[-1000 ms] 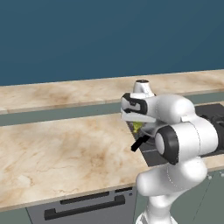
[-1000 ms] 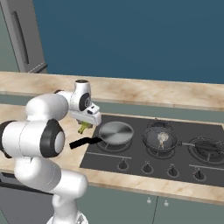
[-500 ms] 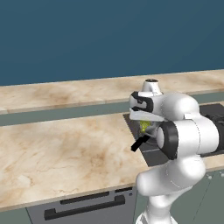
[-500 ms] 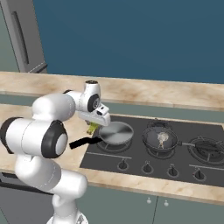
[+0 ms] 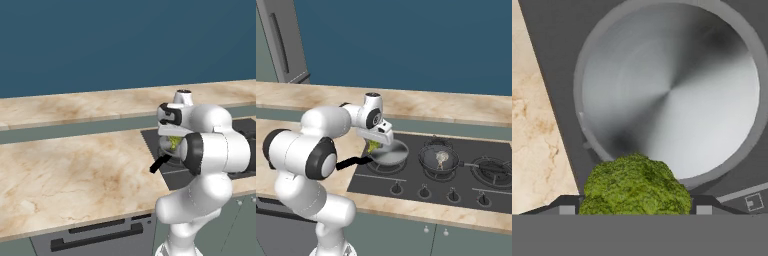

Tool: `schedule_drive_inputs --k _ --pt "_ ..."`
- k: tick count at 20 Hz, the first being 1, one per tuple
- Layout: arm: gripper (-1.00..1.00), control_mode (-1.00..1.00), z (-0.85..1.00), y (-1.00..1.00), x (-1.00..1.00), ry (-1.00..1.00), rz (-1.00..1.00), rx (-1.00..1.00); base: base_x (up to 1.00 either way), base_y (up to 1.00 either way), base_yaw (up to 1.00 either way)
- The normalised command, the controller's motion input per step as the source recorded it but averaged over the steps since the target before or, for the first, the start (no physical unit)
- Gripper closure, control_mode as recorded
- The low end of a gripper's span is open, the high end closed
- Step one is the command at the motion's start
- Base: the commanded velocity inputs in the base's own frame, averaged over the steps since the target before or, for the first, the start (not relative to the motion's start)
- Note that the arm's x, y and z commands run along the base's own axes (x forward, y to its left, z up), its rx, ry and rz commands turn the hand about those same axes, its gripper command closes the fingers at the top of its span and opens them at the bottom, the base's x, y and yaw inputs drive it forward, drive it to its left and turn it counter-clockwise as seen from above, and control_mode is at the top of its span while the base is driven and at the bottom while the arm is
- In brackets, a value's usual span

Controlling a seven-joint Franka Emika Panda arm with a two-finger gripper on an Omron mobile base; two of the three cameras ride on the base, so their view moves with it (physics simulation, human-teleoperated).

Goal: Place both pans onto different burners. Then place the broccoli and the fish on different pans.

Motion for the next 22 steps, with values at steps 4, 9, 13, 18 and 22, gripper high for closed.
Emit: schedule_drive_inputs --k 4,9,13,18,22 --pt "1.0 -1.0 0.0 -0.22 0.18 0.0 -0.01 0.0 0.0 0.0 0.0" --pt "1.0 -1.0 -0.01 -0.23 0.27 0.0 0.0 0.0 0.0 0.0 0.0" --pt "1.0 -1.0 -0.08 -0.27 0.15 0.0 0.0 0.0 0.0 0.0 0.0" --pt "1.0 -1.0 -0.2 -0.19 0.07 0.0 0.0 0.0 0.0 0.0 0.0" --pt "1.0 -1.0 -0.22 -0.1 0.11 0.0 0.0 0.0 0.0 0.0 0.0"
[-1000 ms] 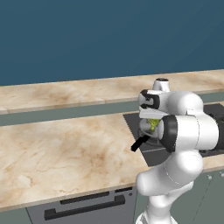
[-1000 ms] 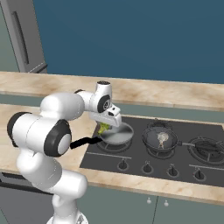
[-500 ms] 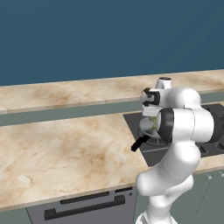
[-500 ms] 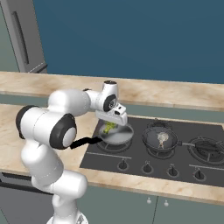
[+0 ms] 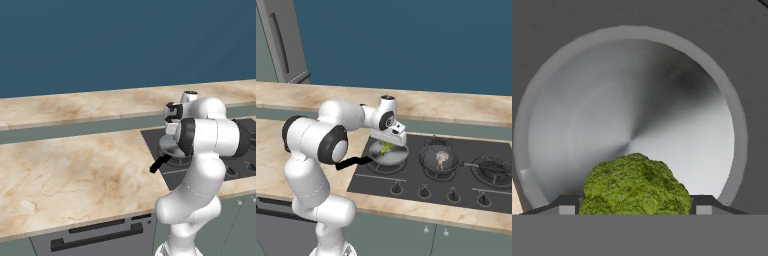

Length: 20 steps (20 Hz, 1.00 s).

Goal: Place both pans onto different burners. Then place the broccoli and the fish on different pans.

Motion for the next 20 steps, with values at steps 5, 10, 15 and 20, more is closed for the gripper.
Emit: schedule_drive_inputs --k 5,10,15,20 --pt "1.0 -1.0 -0.12 -0.06 0.07 0.0 0.0 0.0 0.0 0.0 0.0" --pt "1.0 -1.0 -0.07 -0.01 0.02 0.0 0.0 0.0 0.0 0.0 0.0" --pt "1.0 -1.0 -0.07 0.0 0.02 0.0 0.0 0.0 0.0 0.0 0.0" --pt "1.0 -1.0 -0.09 0.0 0.02 0.0 0.0 0.0 0.0 0.0 0.0"
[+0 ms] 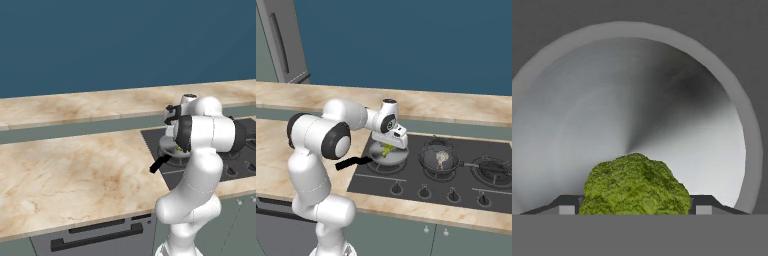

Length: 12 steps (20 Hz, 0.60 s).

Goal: Place both pans onto different burners. Then place the broccoli and the fish on different pans.

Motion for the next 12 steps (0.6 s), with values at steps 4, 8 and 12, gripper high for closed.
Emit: schedule_drive_inputs --k 4,8,12 --pt "1.0 -1.0 -0.14 0.0 0.06 0.0 0.0 0.0 0.0 0.0 0.0" --pt "1.0 -1.0 -0.13 0.0 0.04 0.0 0.0 0.0 0.0 0.0 0.0" --pt "1.0 -1.0 -0.13 0.0 0.04 0.0 0.0 0.0 0.0 0.0 0.0"
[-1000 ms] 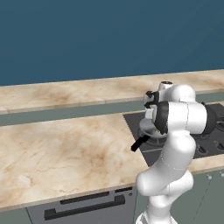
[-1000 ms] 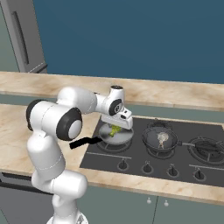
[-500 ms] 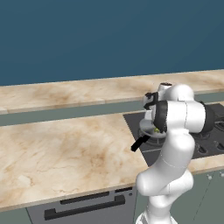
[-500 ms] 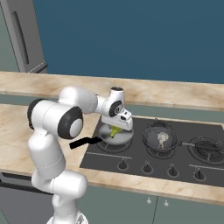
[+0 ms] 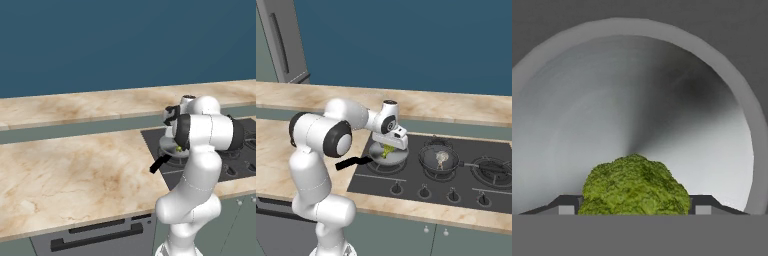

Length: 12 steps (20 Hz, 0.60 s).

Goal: Place both pans onto different burners. Then place the broccoli and the fish on different pans.

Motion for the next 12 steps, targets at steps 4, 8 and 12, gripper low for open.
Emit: schedule_drive_inputs --k 4,8,12 --pt "-1.0 -1.0 -0.1 0.0 0.01 0.0 0.0 0.0 0.0 0.0 0.0" --pt "-1.0 -1.0 0.0 0.0 0.01 0.0 -0.01 0.0 0.0 0.0 0.0" --pt "-1.0 -1.0 0.0 0.01 0.0 0.0 -0.01 0.0 0.0 0.0 0.0"
